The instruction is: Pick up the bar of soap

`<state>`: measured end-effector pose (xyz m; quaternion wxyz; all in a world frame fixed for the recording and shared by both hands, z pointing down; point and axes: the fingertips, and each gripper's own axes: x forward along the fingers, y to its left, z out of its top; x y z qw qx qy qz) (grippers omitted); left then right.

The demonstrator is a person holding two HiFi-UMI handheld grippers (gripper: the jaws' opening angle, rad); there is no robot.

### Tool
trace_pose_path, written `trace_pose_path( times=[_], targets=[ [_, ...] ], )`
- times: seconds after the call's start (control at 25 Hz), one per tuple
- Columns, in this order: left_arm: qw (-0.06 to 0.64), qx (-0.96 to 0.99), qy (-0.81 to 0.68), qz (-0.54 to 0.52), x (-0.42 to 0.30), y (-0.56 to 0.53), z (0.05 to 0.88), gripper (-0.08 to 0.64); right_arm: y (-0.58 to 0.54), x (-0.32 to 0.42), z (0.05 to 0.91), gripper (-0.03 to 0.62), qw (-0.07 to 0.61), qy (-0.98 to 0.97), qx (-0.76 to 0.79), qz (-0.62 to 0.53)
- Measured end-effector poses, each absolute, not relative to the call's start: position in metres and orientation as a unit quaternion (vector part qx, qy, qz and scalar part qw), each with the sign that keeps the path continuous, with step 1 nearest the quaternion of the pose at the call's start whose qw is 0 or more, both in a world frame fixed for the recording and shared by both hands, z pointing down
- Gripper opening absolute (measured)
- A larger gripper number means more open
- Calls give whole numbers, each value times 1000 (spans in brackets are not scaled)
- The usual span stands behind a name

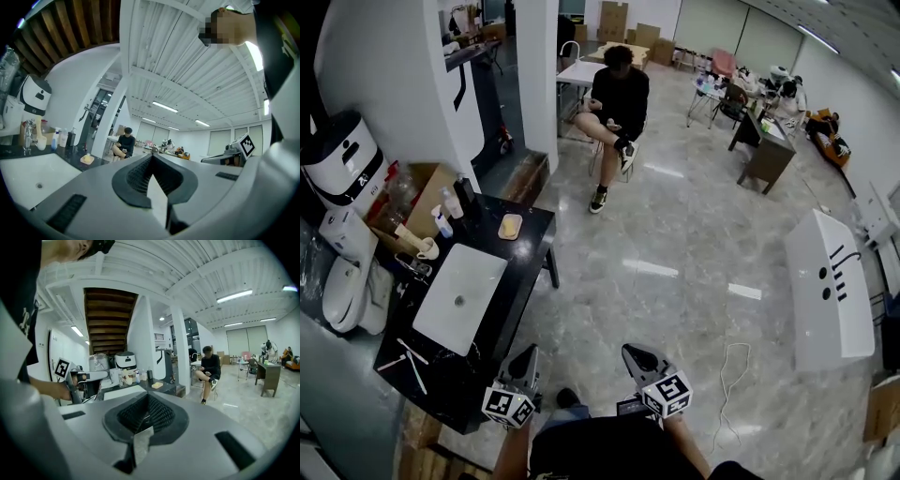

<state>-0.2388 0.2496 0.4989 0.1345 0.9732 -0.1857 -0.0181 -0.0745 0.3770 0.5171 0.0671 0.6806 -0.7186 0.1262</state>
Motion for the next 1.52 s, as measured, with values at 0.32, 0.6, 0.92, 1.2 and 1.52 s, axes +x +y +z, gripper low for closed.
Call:
trace_pose_path(
  times=[0.32,0.6,0.92,1.2,1.52],
  targets=[
    [141,973,-184,-11,-235,207,509,8,331,-81,530,8,77,-722,674,137],
    [147,968,-205,1,-231,170,519,8,290,-68,542,8,70,-728,665,150],
    [142,958,-250,14,-200,98,529,8,195,-20,548,8,63,-757,634,146],
    [148,948,-280,29,-150,19,534,8,99,41,540,8,55,-775,614,137],
    [152,934,-319,50,-95,-51,537,8,13,101,538,8,55,-802,578,137]
  ],
)
